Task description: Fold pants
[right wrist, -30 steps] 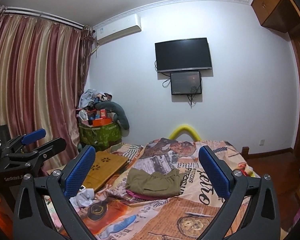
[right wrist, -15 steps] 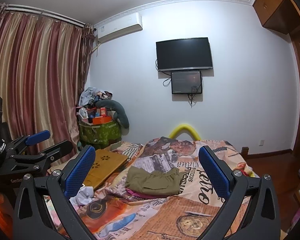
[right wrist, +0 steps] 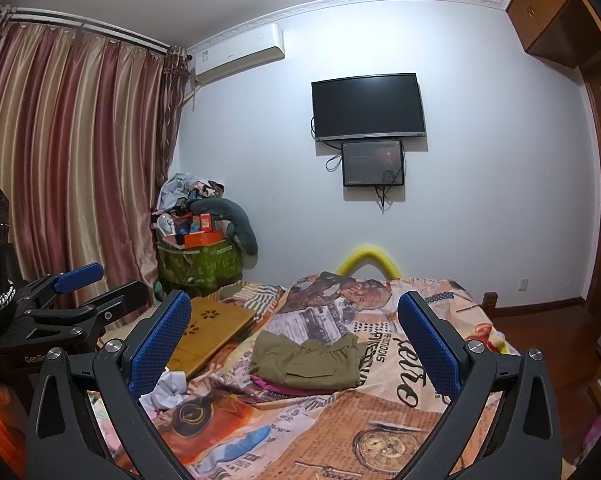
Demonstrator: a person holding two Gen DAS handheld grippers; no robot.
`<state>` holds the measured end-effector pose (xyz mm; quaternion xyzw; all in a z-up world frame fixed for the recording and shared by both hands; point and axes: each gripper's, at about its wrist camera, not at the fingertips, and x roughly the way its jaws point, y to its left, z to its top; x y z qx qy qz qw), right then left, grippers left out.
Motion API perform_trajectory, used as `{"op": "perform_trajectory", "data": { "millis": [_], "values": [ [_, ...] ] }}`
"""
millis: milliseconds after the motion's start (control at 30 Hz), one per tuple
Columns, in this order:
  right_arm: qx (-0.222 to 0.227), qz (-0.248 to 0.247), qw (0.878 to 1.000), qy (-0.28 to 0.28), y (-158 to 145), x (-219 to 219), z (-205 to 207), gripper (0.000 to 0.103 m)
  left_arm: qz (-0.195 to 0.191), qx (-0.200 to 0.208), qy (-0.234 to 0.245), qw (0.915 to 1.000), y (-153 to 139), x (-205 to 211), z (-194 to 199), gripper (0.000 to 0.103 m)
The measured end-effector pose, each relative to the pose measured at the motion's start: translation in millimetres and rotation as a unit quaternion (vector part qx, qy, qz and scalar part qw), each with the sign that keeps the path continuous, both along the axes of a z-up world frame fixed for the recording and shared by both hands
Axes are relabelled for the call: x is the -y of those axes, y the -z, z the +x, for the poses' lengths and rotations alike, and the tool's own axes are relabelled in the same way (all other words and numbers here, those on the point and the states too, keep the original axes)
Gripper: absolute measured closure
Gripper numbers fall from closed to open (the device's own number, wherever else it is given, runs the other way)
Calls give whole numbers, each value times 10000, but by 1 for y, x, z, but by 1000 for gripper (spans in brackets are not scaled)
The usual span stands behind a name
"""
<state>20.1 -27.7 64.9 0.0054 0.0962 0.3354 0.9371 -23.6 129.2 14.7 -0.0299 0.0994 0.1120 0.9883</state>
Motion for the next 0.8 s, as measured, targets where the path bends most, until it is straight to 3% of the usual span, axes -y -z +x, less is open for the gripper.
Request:
{"op": "perform_trajectory", "data": {
  "millis": [800],
  "values": [
    [-28,8,10000,47,0,3,1,0,29,-54,152,9999,3,4,3,0]
  ]
}}
